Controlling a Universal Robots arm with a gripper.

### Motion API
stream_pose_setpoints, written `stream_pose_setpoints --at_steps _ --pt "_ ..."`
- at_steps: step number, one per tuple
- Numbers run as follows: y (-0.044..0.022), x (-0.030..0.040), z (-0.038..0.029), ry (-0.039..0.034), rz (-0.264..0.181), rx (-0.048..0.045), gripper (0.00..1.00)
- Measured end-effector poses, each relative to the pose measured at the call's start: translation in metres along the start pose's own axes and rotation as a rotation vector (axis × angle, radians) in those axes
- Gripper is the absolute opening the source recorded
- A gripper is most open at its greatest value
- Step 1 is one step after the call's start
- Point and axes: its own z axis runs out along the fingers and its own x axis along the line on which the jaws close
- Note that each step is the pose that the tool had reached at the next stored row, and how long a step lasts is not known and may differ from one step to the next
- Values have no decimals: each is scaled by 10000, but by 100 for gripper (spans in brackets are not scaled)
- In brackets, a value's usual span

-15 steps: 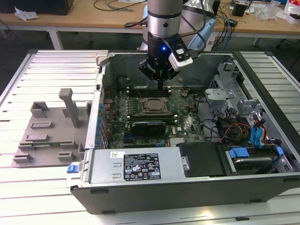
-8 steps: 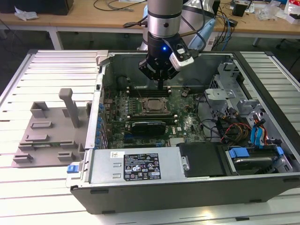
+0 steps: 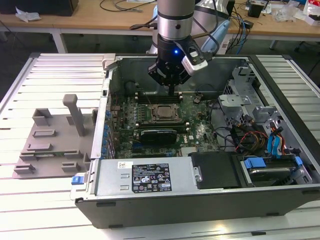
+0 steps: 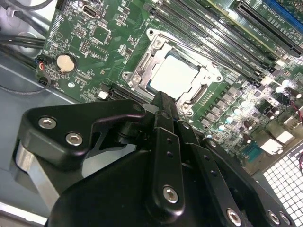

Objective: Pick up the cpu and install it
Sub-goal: 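Install the first cpu locking lever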

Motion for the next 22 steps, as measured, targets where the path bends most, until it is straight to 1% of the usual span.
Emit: stream_pose_setpoints --at_steps 4,8,16,19,22 --pt "0 0 0 -3 -189 -10 11" --pt "0 0 0 -6 -499 -27 11" --pt "0 0 0 -11 -959 -52 11" --pt "0 3 0 -12 -972 -53 11" --pt "3 79 -4 -15 -965 -49 11"
